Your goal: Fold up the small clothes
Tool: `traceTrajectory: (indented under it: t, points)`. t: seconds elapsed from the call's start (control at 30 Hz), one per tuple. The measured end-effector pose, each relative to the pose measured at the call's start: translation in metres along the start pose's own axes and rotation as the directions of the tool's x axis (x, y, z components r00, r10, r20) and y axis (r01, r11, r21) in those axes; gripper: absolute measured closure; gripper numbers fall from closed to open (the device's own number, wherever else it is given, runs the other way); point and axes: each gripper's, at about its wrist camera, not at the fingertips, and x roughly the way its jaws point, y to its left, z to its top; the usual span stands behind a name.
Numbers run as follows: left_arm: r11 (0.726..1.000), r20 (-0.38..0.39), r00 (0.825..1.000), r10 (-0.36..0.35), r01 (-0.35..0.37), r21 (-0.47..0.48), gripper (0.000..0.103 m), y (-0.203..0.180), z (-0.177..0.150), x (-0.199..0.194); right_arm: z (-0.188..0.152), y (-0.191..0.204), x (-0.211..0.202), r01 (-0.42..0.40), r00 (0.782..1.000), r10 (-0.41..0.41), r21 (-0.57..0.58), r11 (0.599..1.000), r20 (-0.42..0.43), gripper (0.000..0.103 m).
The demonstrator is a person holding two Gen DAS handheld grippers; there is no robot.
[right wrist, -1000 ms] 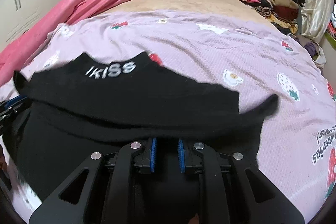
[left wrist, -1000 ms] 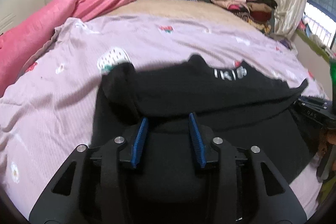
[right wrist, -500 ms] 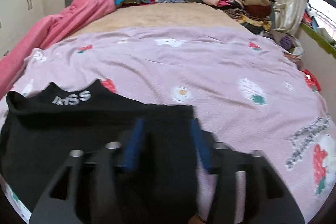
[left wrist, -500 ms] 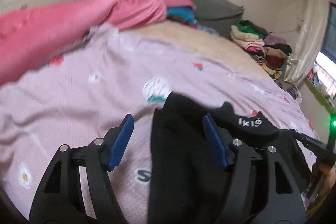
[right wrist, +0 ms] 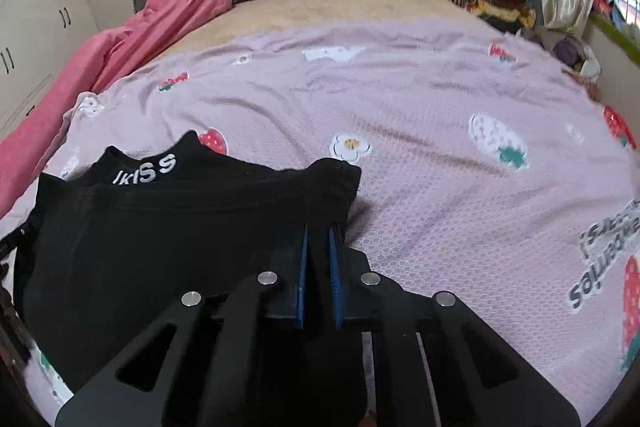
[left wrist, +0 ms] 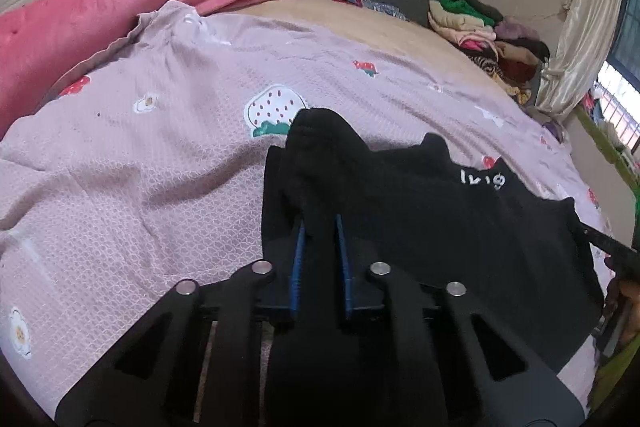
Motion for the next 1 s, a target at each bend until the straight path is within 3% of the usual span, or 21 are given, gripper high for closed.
traceTrajectory:
  t: [0.2, 0.3, 0.53, 0.8, 0.9, 0.97, 1.0]
  points:
    - [1.000, 0.115, 0.993, -0.004, 0.003, 0.009, 0.100, -0.002, 0.012, -0.033, 0.019, -0.001, -0.038, -0.043, 0.991, 0.041, 0.016, 0.999, 0.125, 0.095]
    - [1.000, 0.130, 0.991, 0.027, -0.029, 0.012, 0.100, -0.002, 0.015, -0.033, 0.029, -0.002, -0.041, -0.030, 0.988, 0.028, 0.010, 0.999, 0.152, 0.095]
    - [0.998, 0.047, 0.997, 0.064, -0.064, -0.001, 0.099, 0.010, 0.006, -0.002, 0.011, -0.002, 0.006, 0.075, 0.995, -0.074, -0.006, 0.997, 0.061, 0.095]
    - [0.995, 0.030, 0.996, 0.090, -0.090, 0.029, 0.090, 0.007, 0.003, -0.003, -0.003, -0.002, 0.015, 0.113, 0.993, -0.112, -0.007, 0.994, 0.024, 0.093]
    - [0.994, 0.028, 0.995, 0.096, -0.097, 0.049, 0.076, 0.001, 0.002, -0.007, -0.007, 0.001, 0.011, 0.125, 0.992, -0.125, -0.020, 0.992, 0.023, 0.086]
    - [0.991, 0.038, 0.994, 0.107, -0.109, 0.074, 0.072, -0.005, 0.001, -0.012, -0.010, 0.001, 0.003, 0.132, 0.991, -0.132, -0.021, 0.991, 0.028, 0.070]
    - [0.990, 0.044, 0.993, 0.113, -0.116, 0.083, 0.068, -0.007, 0.001, -0.015, -0.012, 0.001, -0.001, 0.128, 0.991, -0.127, -0.019, 0.992, 0.032, 0.067]
